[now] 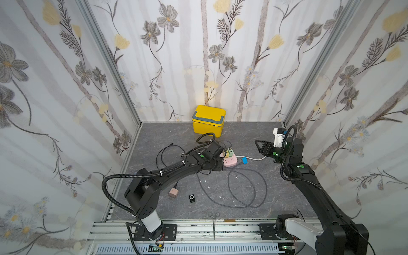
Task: Charge mp3
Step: Place the MP3 player at the center of the board.
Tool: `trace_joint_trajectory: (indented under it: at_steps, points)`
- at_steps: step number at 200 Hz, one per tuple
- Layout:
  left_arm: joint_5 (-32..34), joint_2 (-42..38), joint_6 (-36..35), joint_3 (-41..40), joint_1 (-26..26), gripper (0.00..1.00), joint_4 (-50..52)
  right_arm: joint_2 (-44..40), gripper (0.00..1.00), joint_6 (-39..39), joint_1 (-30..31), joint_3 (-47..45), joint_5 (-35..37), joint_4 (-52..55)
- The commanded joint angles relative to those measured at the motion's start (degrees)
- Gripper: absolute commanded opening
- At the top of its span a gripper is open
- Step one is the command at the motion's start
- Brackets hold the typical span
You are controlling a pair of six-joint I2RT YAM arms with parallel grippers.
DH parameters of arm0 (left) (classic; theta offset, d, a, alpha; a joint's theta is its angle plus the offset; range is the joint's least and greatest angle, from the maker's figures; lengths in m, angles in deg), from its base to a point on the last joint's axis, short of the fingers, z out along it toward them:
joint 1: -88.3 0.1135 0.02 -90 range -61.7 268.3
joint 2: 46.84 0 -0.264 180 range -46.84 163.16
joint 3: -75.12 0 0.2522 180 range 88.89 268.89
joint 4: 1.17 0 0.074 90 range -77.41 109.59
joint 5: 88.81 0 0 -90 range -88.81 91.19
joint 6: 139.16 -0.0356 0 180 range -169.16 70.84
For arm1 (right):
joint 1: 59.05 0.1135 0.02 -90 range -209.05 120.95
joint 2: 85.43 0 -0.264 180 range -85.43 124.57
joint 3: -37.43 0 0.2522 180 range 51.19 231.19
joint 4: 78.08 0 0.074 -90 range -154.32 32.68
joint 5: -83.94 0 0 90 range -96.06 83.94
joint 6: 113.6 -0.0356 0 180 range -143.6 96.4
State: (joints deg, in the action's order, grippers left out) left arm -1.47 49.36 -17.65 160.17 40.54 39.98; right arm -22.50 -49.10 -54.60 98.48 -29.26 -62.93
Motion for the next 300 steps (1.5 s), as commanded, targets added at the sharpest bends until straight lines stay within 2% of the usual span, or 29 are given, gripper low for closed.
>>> trace_joint_trajectory:
  at_steps: [1,54,127,159,199,233,254,300]
  points:
    - [1.66,0.38,1.92,-3.83,0.96,0.15,-2.07,0.94,0.6,-0.69,0.13,0.18,-2.22,-2.6]
    - [4.14,5.99,3.62,-6.47,1.77,0.17,-5.3,3.14,0.6,-0.55,2.18,0.5,-0.28,-1.69]
    - [5.38,10.64,4.79,-5.9,1.71,0.27,-6.08,6.23,0.59,1.22,5.61,1.75,2.93,-0.86]
    - [6.23,11.51,4.98,-4.85,1.77,0.4,-4.63,7.0,0.59,1.67,6.32,1.7,3.3,-0.76]
    - [6.48,11.27,5.08,-4.06,1.8,0.47,-4.0,7.08,0.59,2.53,7.13,1.76,3.38,-0.29]
    - [6.26,7.45,4.73,-3.74,1.78,0.47,-3.21,7.02,0.59,2.84,7.5,1.76,3.6,-0.02]
    - [8.49,3.11,4.83,-4.59,1.74,0.48,-0.06,7.36,0.59,2.91,8.32,1.96,3.78,-0.15]
    - [14.7,-8.45,7.09,-13.27,2.02,0.52,8.75,8.33,0.6,2.73,11.55,2.85,3.4,-0.99]
